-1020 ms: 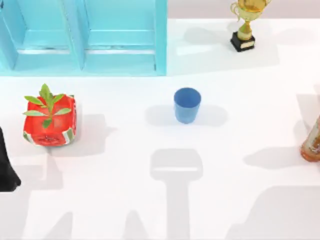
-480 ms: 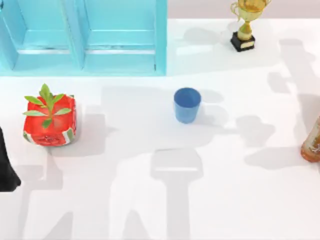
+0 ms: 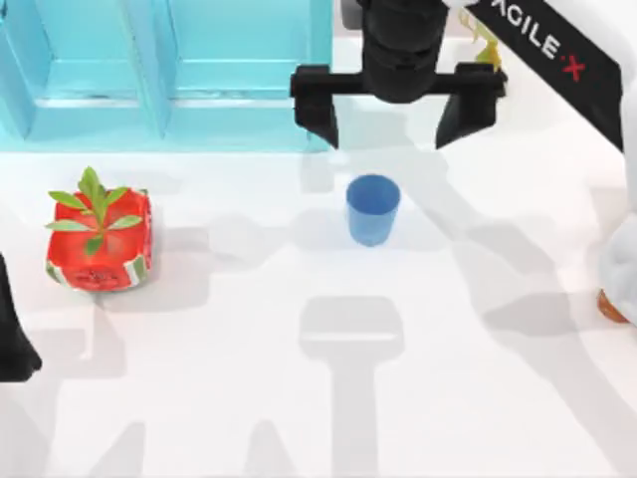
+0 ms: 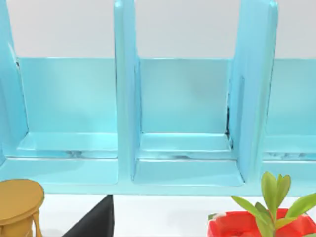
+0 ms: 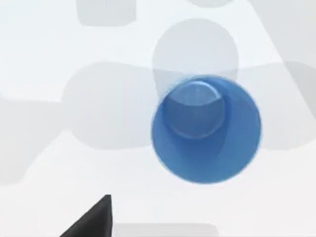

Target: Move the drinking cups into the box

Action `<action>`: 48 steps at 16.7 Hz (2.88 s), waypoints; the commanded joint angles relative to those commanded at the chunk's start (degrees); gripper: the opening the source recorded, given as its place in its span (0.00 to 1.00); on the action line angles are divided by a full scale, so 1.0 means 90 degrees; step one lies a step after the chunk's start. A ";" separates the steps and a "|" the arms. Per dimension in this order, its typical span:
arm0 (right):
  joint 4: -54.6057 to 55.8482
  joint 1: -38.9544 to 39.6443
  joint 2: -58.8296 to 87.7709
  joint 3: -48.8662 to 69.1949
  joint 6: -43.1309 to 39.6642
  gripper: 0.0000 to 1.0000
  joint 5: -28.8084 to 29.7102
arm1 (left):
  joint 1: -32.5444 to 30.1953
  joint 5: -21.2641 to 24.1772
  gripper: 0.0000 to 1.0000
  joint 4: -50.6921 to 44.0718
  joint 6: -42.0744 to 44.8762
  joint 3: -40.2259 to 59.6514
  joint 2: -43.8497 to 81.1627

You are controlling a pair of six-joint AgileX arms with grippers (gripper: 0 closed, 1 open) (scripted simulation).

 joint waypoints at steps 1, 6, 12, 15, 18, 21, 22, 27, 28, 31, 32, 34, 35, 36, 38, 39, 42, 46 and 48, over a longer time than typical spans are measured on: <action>0.0014 0.0216 0.0195 0.0198 0.0215 1.00 0.0058 | 0.0000 0.0000 1.00 0.0000 0.0000 0.0000 0.0000; 0.0030 0.0457 0.0428 0.0430 0.0455 1.00 0.0133 | 0.0000 0.0000 1.00 0.0000 0.0000 0.0000 0.0000; 0.0700 0.0408 0.0405 -0.0254 0.0405 1.00 0.0126 | 0.0000 0.0000 1.00 0.0000 0.0000 0.0000 0.0000; 0.1513 0.0363 0.0405 -0.1064 0.0361 1.00 0.0117 | 0.0000 0.0000 1.00 0.0000 0.0000 0.0000 0.0000; 0.2277 0.0327 0.0423 -0.1799 0.0327 1.00 0.0112 | 0.0000 0.0000 1.00 0.0000 0.0000 0.0000 0.0000; 0.2557 0.0314 0.0431 -0.2077 0.0313 1.00 0.0110 | 0.0000 0.0000 1.00 0.0000 0.0000 0.0000 0.0000; 0.2557 0.0314 0.0431 -0.2077 0.0313 1.00 0.0110 | 0.0000 0.0000 1.00 0.0000 0.0000 0.0000 0.0000; 0.2557 0.0314 0.0431 -0.2077 0.0313 0.77 0.0110 | 0.0000 0.0000 1.00 0.0000 0.0000 0.0000 0.0000; 0.2557 0.0314 0.0431 -0.2077 0.0313 0.70 0.0110 | 0.0000 0.0000 1.00 0.0000 0.0000 0.0000 0.0000; 0.2557 0.0314 0.0431 -0.2077 0.0313 0.47 0.0110 | 0.0000 0.0000 1.00 0.0000 0.0000 0.0000 0.0000; 0.2557 0.0314 0.0431 -0.2077 0.0313 0.40 0.0110 | 0.0000 0.0000 1.00 0.0000 0.0000 0.0000 0.0000; 0.2557 0.0314 0.0431 -0.2077 0.0313 0.25 0.0110 | 0.0000 0.0000 1.00 0.0000 0.0000 0.0000 0.0000; 0.2557 0.0314 0.0431 -0.2077 0.0313 0.17 0.0110 | 0.0000 0.0000 1.00 0.0000 0.0000 0.0000 0.0000; 0.2557 0.0314 0.0431 -0.2077 0.0313 0.10 0.0110 | 0.0000 0.0000 1.00 0.0000 0.0000 0.0000 0.0000; 0.2557 0.0314 0.0431 -0.2077 0.0313 0.00 0.0110 | 0.0000 0.0000 1.00 0.0000 0.0000 0.0000 0.0000; 0.2557 0.0314 0.0431 -0.2077 0.0313 0.00 0.0110 | 0.0000 0.0000 1.00 0.0000 0.0000 0.0000 0.0000; 0.2557 0.0314 0.0431 -0.2077 0.0313 0.00 0.0110 | 0.0000 0.0000 1.00 0.0000 0.0000 0.0000 0.0000; 0.2554 0.0337 0.0417 -0.2095 0.0313 0.00 0.0114 | 0.0000 0.0000 1.00 0.0000 0.0000 0.0000 0.0000; 0.2525 0.0284 0.0318 -0.2140 0.0257 0.00 0.0104 | 0.0000 0.0000 1.00 0.0000 0.0000 0.0000 0.0000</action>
